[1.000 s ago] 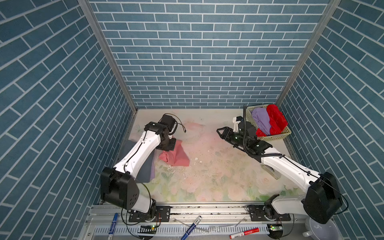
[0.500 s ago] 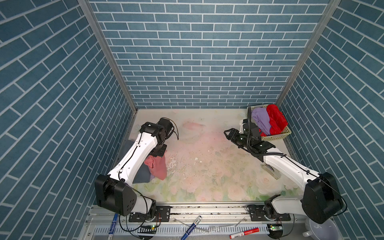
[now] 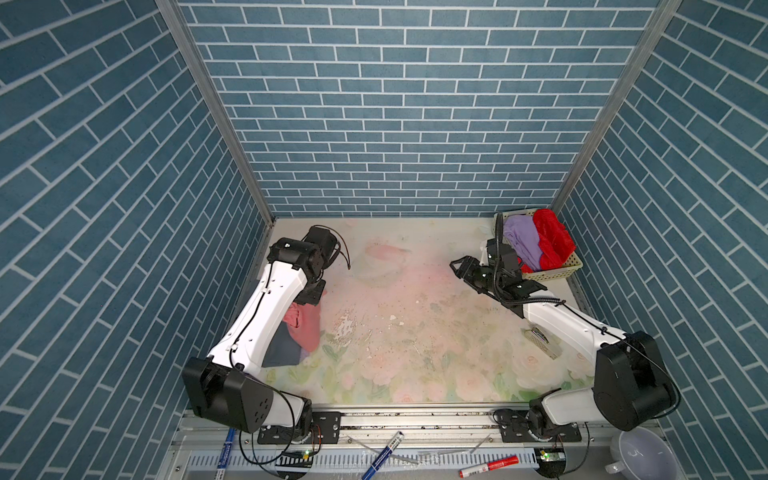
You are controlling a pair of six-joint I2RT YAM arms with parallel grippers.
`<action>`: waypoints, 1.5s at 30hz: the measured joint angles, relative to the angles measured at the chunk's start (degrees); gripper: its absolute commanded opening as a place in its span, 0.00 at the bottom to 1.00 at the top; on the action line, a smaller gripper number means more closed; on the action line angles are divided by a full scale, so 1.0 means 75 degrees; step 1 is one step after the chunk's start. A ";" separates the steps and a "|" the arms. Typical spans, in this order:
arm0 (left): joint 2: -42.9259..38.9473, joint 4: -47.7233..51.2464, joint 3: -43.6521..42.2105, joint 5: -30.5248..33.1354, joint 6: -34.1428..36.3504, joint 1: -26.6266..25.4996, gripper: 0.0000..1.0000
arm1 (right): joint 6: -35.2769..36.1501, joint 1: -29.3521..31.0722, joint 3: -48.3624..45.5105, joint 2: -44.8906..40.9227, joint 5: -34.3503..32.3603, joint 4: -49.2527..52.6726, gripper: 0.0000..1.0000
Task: Fold and stack the t-shirts
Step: 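Carry the shirt toward the grey stack with the left gripper while the right withdraws, then lower the pink shirt onto the grey cloth stack with the left gripper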
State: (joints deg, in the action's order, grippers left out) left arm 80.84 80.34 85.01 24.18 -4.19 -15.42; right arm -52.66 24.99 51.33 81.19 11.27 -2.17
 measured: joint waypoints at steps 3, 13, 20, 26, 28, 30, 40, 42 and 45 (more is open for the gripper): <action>-0.0038 0.0038 0.0128 -0.0038 0.0017 0.0044 0.00 | -0.0003 -0.0041 -0.0041 0.0076 0.0041 -0.0032 0.58; -0.0035 0.0560 0.0163 0.0096 -0.0006 0.0405 0.00 | -0.0006 -0.0105 -0.0070 0.0259 0.0224 -0.0201 0.58; -0.0035 0.0236 -0.0087 0.0219 0.0195 0.1078 0.00 | -0.0128 -0.0122 -0.0070 0.0332 0.0303 -0.0236 0.58; 0.0146 -0.0367 -0.0705 0.0571 0.0507 0.1906 0.00 | -0.0175 -0.0125 -0.0070 0.0332 0.0300 -0.0239 0.58; 0.0344 -0.0600 -0.0880 0.0682 0.0592 0.2113 0.00 | -0.0204 -0.0125 -0.0070 0.0332 0.0300 -0.0239 0.57; 0.0635 -0.0895 -0.1023 0.0784 0.0685 0.2314 0.00 | -0.0210 -0.0125 -0.0070 0.0341 0.0303 -0.0239 0.57; 0.1620 -0.1807 -0.1367 0.1562 0.0816 0.3101 0.37 | -0.0344 -0.0125 -0.0070 0.0449 0.0289 -0.0224 0.57; 0.1734 -0.1862 -0.1343 0.1827 0.0723 0.3232 0.63 | -0.0350 -0.0125 -0.0070 0.0469 0.0277 -0.0224 0.56; 0.1842 -0.1906 -0.1230 0.2206 0.0525 0.3413 0.70 | -0.0399 -0.0128 -0.0070 0.0507 0.0271 -0.0224 0.56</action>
State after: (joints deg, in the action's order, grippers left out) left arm 94.65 66.04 75.79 40.73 -0.25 10.17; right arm -55.66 24.03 50.81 84.99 13.30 -3.86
